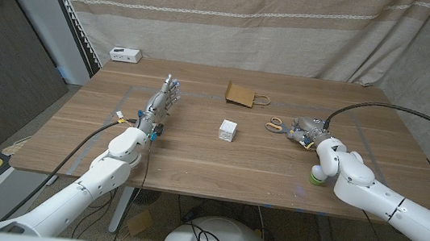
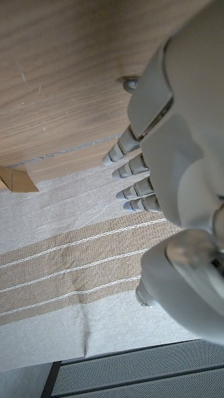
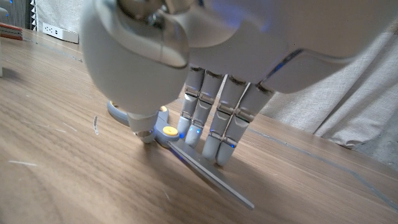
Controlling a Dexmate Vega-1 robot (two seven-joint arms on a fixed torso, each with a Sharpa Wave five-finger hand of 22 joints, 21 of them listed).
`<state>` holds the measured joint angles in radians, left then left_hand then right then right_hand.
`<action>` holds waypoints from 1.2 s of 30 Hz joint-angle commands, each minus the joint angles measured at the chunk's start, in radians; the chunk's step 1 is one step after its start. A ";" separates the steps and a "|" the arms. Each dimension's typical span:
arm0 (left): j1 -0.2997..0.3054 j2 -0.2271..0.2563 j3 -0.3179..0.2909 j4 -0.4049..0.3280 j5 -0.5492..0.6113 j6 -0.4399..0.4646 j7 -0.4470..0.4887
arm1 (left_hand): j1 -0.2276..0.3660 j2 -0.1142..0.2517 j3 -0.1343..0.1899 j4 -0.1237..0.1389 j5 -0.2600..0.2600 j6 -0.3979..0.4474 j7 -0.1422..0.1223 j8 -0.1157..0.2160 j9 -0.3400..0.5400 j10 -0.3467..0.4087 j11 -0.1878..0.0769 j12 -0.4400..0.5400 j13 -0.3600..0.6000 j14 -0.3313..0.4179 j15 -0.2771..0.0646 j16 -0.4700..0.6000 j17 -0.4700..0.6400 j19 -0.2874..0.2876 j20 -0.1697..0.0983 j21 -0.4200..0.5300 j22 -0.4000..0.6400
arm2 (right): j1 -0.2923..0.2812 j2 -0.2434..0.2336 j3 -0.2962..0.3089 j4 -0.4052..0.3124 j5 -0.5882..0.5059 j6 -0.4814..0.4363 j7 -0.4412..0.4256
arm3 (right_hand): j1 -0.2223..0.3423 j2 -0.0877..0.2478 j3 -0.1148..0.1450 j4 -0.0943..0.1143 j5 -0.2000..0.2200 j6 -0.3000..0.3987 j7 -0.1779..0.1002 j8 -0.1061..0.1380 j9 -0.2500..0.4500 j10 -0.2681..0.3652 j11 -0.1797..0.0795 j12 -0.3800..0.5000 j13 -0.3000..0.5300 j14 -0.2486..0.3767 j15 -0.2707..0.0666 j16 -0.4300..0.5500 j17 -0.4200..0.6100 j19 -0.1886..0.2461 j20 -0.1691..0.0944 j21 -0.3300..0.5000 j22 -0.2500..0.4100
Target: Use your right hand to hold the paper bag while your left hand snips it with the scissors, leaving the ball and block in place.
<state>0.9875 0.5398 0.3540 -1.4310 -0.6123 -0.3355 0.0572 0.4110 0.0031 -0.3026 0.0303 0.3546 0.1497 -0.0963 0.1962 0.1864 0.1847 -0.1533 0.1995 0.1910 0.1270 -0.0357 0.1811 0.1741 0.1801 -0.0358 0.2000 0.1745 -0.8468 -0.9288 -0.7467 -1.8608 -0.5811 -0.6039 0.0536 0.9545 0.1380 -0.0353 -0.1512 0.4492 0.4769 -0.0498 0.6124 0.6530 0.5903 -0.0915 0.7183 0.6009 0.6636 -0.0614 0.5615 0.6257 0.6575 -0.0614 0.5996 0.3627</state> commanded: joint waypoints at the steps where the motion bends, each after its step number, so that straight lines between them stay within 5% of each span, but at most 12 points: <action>1: -0.008 -0.004 0.000 0.015 -0.003 -0.004 -0.006 | 0.004 0.005 -0.003 0.008 0.004 0.009 -0.003 0.003 0.001 0.008 0.002 0.004 0.000 0.003 -0.145 0.003 0.002 0.007 -0.090 -0.004 0.004 | 0.016 0.019 -0.011 0.034 0.009 0.025 0.005 | 0.061 0.012 0.027 -0.007 -0.008 -0.008 0.014 0.033 0.039 0.057 -0.010 -0.027 -0.051 0.062 -0.176 -0.037 -0.083 0.021 -0.129 0.039 0.007; 10: -0.014 -0.010 0.006 0.022 -0.003 0.000 -0.008 | 0.003 0.005 -0.003 0.009 0.004 0.011 -0.003 0.003 0.001 0.009 0.001 0.005 0.000 0.002 -0.146 0.003 0.002 0.009 -0.091 -0.003 0.004 | 0.013 0.017 -0.001 0.050 0.036 0.055 -0.006 | 0.221 0.024 0.097 -0.005 -0.098 -0.059 0.020 0.163 0.203 0.237 -0.040 -0.126 -0.218 0.211 -0.180 -0.057 -0.153 0.018 -0.140 0.167 0.048; 16: -0.015 -0.010 0.008 0.020 0.002 0.002 -0.005 | 0.003 0.005 -0.003 0.009 0.004 0.011 -0.003 0.003 0.001 0.010 0.001 0.005 0.000 0.003 -0.146 0.004 0.002 0.009 -0.092 -0.003 0.004 | 0.003 0.013 0.011 0.055 0.064 0.074 -0.014 | 0.292 0.031 0.130 -0.011 -0.127 -0.093 0.021 0.191 0.249 0.282 -0.065 -0.150 -0.256 0.227 -0.182 -0.072 -0.174 -0.004 -0.140 0.213 0.066; 20: -0.014 -0.009 0.009 0.018 0.002 0.002 -0.005 | 0.003 0.005 -0.003 0.009 0.004 0.012 -0.003 0.003 0.001 0.010 0.001 0.005 0.000 0.003 -0.146 0.003 0.002 0.010 -0.093 -0.003 0.004 | -0.004 0.009 0.018 0.052 0.073 0.081 -0.027 | 0.344 0.030 0.149 -0.013 -0.150 -0.121 0.012 0.194 0.260 0.313 -0.068 -0.142 -0.254 0.240 -0.182 -0.073 -0.176 -0.025 -0.137 0.248 0.082; 24: -0.013 -0.010 0.009 0.016 0.001 0.000 -0.006 | 0.002 0.005 -0.003 0.010 0.004 0.012 -0.004 0.003 0.001 0.009 0.002 0.005 0.000 0.003 -0.146 0.003 0.002 0.010 -0.093 -0.003 0.004 | -0.013 0.004 0.030 0.047 0.090 0.087 -0.039 | 0.389 0.037 0.169 0.007 -0.196 -0.167 0.009 0.186 0.261 0.271 -0.071 -0.114 -0.170 0.238 -0.182 -0.068 -0.139 -0.068 -0.132 0.328 0.118; 30: -0.009 -0.009 0.007 0.015 -0.001 -0.003 -0.008 | 0.002 0.005 -0.003 0.010 0.004 0.013 -0.003 0.003 0.001 0.010 0.001 0.005 0.000 0.003 -0.146 0.004 0.002 0.009 -0.094 -0.003 0.004 | -0.039 -0.006 0.056 0.037 0.116 0.114 -0.085 | 0.411 0.040 0.191 0.018 -0.235 -0.144 0.012 0.175 0.218 0.240 -0.059 -0.073 -0.083 0.229 -0.182 -0.067 -0.101 -0.119 -0.126 0.399 0.142; 36: -0.009 -0.011 0.005 0.023 -0.006 -0.011 -0.014 | 0.002 0.006 -0.003 0.010 0.004 0.012 -0.003 0.003 0.001 0.010 0.001 0.005 0.000 0.002 -0.146 0.003 0.002 0.009 -0.094 -0.003 0.004 | -0.076 -0.018 0.099 0.022 0.160 0.164 -0.148 | 0.413 0.041 0.200 0.026 -0.247 -0.123 -0.014 0.170 0.193 0.227 -0.072 -0.057 -0.050 0.218 -0.182 -0.070 -0.080 -0.145 -0.126 0.435 0.151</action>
<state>0.9754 0.5310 0.3615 -1.4130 -0.6122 -0.3372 0.0507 0.4110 0.0031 -0.3055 0.0332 0.3546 0.1553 -0.1020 0.1962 0.1864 0.1847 -0.1533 0.1995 0.1910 0.1269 -0.0357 0.1811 0.1741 0.1801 -0.0358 0.2000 0.1745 -0.8712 -0.9281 -0.7052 -1.8163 -0.4772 -0.5020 -0.0146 1.2891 0.1122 0.1113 -0.0844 0.2067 0.3416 -0.0538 0.7853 0.8537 0.7883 -0.1199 0.6493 0.4384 0.8867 -0.1212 0.4852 0.5293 0.5228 -0.0507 1.0187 0.5080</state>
